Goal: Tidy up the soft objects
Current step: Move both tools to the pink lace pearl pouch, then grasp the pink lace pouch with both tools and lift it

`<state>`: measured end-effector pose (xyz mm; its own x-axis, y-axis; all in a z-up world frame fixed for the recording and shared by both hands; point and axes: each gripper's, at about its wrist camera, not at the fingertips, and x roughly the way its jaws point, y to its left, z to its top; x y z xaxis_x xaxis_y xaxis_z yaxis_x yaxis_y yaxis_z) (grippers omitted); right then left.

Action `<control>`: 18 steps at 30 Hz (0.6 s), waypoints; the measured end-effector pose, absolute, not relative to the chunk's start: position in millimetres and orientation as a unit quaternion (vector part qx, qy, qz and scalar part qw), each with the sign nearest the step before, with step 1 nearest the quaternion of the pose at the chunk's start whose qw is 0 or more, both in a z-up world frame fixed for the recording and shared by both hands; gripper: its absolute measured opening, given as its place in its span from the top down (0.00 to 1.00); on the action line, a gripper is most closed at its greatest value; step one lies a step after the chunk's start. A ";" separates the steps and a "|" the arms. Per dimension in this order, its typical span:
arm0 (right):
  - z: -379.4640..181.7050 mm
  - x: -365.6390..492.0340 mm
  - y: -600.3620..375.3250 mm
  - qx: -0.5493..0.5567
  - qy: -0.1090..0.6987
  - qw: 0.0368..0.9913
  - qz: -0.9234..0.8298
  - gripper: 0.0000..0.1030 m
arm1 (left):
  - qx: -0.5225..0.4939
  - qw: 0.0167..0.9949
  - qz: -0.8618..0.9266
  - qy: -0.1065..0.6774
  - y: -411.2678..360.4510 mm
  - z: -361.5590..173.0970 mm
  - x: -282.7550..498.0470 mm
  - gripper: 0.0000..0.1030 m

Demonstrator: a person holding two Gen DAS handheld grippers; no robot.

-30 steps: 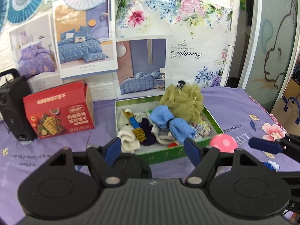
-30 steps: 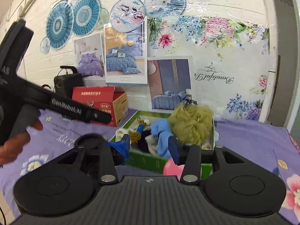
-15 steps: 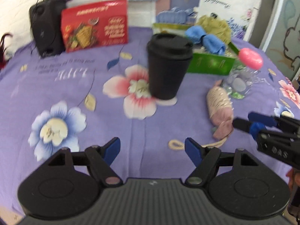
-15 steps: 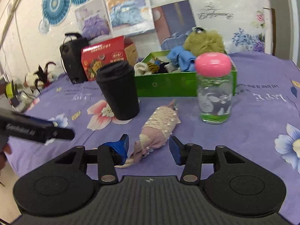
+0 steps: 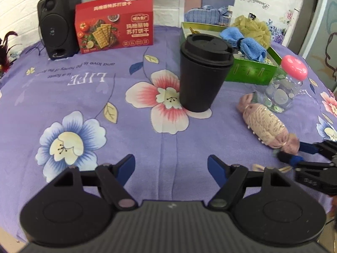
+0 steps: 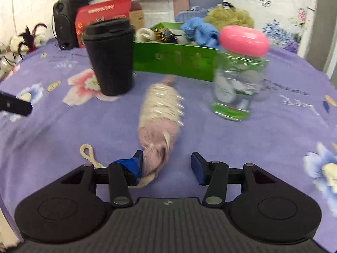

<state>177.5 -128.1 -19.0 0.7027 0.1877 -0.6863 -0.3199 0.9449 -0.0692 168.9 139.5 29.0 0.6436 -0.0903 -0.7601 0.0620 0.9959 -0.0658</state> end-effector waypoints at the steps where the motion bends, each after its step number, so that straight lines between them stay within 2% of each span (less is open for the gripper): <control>1: -16.1 173.5 -138.7 -0.105 0.366 0.915 0.132 0.66 | -0.012 0.906 -0.046 0.421 135.6 28.7 170.9 0.26; 3: -6.5 167.8 -162.3 -0.116 0.377 0.912 0.114 0.66 | -0.001 0.905 -0.059 0.422 125.6 29.3 175.9 0.26; 6: 18.7 152.7 -188.6 -0.070 0.354 0.922 0.141 0.65 | 0.037 0.905 -0.096 0.412 101.0 34.3 183.1 0.26; 9: 33.7 148.7 -191.9 -0.058 0.326 0.923 0.197 0.64 | 0.141 0.903 -0.157 0.375 68.3 41.2 187.1 0.26; 12: 30.7 163.6 -185.8 -0.069 0.335 0.909 0.239 0.64 | 0.245 0.882 -0.234 0.328 42.9 44.2 187.3 0.25; 18: 22.4 187.7 -170.6 -0.114 0.363 0.879 0.289 0.63 | 0.349 0.820 -0.350 0.288 18.8 42.3 207.9 0.25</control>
